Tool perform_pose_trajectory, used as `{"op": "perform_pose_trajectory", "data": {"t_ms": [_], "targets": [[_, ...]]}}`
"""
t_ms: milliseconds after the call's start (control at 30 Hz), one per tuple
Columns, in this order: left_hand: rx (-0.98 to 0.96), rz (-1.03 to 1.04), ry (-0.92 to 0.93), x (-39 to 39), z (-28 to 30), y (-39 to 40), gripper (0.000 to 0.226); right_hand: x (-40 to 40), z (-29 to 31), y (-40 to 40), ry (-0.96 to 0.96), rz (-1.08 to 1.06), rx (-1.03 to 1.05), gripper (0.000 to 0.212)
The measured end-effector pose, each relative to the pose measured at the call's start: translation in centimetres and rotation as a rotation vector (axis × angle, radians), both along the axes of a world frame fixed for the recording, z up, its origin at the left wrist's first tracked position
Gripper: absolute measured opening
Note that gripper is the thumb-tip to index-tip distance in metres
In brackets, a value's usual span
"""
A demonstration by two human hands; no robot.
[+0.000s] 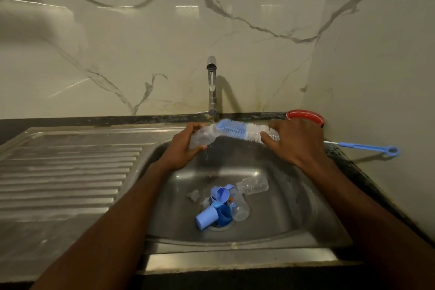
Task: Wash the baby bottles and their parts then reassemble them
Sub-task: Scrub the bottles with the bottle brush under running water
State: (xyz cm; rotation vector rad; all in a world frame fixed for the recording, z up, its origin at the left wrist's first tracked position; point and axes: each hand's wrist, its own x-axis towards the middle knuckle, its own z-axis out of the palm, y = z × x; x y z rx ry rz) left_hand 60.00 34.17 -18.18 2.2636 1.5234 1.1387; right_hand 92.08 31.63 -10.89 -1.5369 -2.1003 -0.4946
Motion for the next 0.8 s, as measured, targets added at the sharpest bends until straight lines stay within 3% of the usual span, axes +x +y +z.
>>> {"op": "perform_pose_trajectory", "data": {"t_ms": [200,367,533,700,800], "targets": [[0.188,-0.038,0.116,-0.1,-0.1,0.4,0.062,-1.0,-0.5,-0.2,-0.115,0.074,-0.03,0.041],[0.287,-0.134,0.36,2.0,0.5,0.8,0.068,-3.4,-2.5,0.1,-0.157,0.131,-0.028,0.037],[0.243,0.019,0.205,0.2,-0.1,0.6,0.056,-2.3,-2.1,0.1,-0.132,0.126,-0.017,0.036],[0.284,-0.088,0.291,2.7,0.5,0.3,0.057,-3.5,-2.9,0.1,-0.123,0.113,-0.017,0.036],[0.261,0.041,0.207,0.9,1.1,0.6,0.054,-2.5,-2.1,0.2,-0.108,0.167,-0.041,0.033]]}}
